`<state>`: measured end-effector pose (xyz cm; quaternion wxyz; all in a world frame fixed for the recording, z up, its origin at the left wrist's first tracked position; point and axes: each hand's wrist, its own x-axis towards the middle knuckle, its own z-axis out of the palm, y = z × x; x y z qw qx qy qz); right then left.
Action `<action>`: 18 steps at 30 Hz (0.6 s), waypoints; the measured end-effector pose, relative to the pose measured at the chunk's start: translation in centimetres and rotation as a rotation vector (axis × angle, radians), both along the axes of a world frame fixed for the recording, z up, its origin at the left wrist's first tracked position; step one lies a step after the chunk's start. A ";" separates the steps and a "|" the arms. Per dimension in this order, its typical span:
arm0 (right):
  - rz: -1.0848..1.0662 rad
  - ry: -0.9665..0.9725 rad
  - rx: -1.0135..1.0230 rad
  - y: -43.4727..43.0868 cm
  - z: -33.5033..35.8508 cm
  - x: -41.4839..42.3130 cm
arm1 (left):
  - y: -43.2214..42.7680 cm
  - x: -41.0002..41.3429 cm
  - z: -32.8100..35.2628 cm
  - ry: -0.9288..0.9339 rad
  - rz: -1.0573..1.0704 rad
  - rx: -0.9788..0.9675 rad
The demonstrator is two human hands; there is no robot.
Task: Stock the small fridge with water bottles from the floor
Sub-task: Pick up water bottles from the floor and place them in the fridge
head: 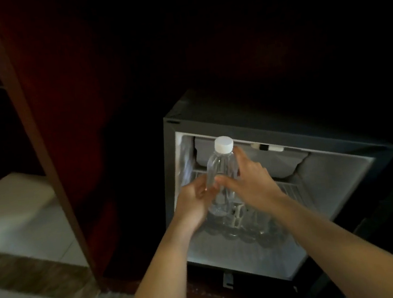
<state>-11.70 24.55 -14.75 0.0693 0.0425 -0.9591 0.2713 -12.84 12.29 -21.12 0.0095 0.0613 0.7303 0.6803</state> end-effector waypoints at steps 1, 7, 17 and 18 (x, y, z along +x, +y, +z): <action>0.001 0.010 0.001 -0.1 -0.2 -0.3 | -0.1 0.0 -0.1 -0.003 0.039 0.014; 0.018 -0.005 0.000 -0.8 -1.6 -1.8 | 0.2 -0.9 -1.1 -0.059 0.160 -0.023; -0.079 -0.012 -0.098 -0.3 -1.8 -4.7 | 1.3 -2.3 -1.4 -0.102 0.202 0.077; -0.095 -0.024 -0.110 -0.1 -1.8 -5.0 | 1.4 -2.3 -1.5 -0.123 0.206 0.090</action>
